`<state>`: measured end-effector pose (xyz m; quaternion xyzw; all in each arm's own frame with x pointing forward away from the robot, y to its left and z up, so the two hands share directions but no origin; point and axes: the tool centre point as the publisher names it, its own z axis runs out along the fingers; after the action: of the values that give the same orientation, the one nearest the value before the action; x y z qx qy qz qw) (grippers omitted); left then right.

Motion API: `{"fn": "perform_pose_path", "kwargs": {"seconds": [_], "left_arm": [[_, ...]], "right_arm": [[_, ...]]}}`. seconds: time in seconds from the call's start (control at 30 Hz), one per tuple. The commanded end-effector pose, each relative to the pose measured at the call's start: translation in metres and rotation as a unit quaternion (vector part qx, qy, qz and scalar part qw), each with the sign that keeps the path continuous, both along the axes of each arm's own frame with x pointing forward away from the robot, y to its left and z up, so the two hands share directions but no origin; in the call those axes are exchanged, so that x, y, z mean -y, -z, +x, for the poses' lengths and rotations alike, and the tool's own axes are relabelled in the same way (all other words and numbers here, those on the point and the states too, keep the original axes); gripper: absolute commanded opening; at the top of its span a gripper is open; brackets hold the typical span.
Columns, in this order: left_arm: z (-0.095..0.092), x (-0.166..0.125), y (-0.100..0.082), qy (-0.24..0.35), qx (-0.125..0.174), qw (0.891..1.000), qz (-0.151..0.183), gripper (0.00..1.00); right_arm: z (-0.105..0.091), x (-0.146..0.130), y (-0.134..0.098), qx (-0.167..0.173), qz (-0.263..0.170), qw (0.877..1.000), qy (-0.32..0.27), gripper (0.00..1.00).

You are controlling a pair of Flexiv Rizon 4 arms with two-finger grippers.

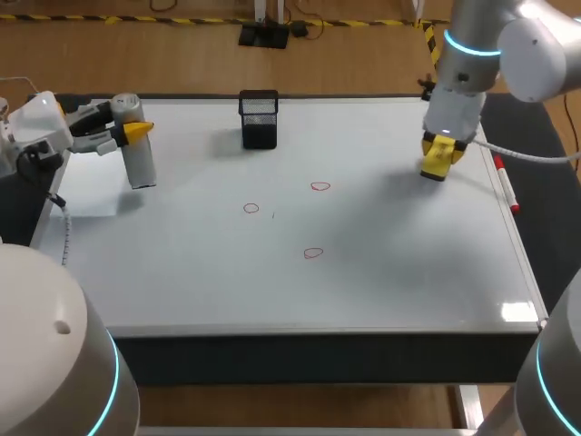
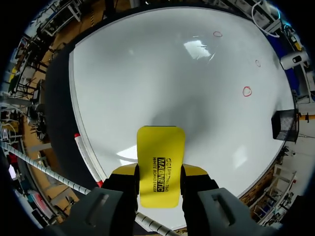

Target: Pick up the inspection probe, press it on each red-marked spot on the whiteboard one by one, put down the probe, pick up the eraser, and wipe off all the red marks.

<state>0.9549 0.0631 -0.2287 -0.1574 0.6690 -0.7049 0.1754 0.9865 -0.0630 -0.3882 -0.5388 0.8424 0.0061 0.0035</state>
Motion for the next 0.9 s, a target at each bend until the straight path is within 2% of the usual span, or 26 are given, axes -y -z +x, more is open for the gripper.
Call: {"fn": "perform_pose_path", "kwargs": {"seconds": [0.03,0.3,0.63,0.9], "left_arm": [[-0.001,0.0,-0.001,-0.001,0.0,1.0,0.0,0.0],[-0.001,0.0,-0.001,-0.001,0.0,1.0,0.0,0.0],[-0.001,0.0,-0.001,-0.001,0.0,1.0,0.0,0.0],[-0.001,0.0,-0.001,-0.001,0.0,1.0,0.0,0.0]], "right_arm": [[-0.013,-0.027,-0.008,0.012,-0.017,1.0,-0.018,0.0],[-0.032,-0.085,-0.017,0.017,-0.002,0.997,-0.079,0.0],[-0.053,-0.182,-0.014,0.011,0.004,0.988,-0.154,0.0],[-0.064,-0.248,-0.009,0.006,-0.001,0.981,-0.195,0.0]]}}
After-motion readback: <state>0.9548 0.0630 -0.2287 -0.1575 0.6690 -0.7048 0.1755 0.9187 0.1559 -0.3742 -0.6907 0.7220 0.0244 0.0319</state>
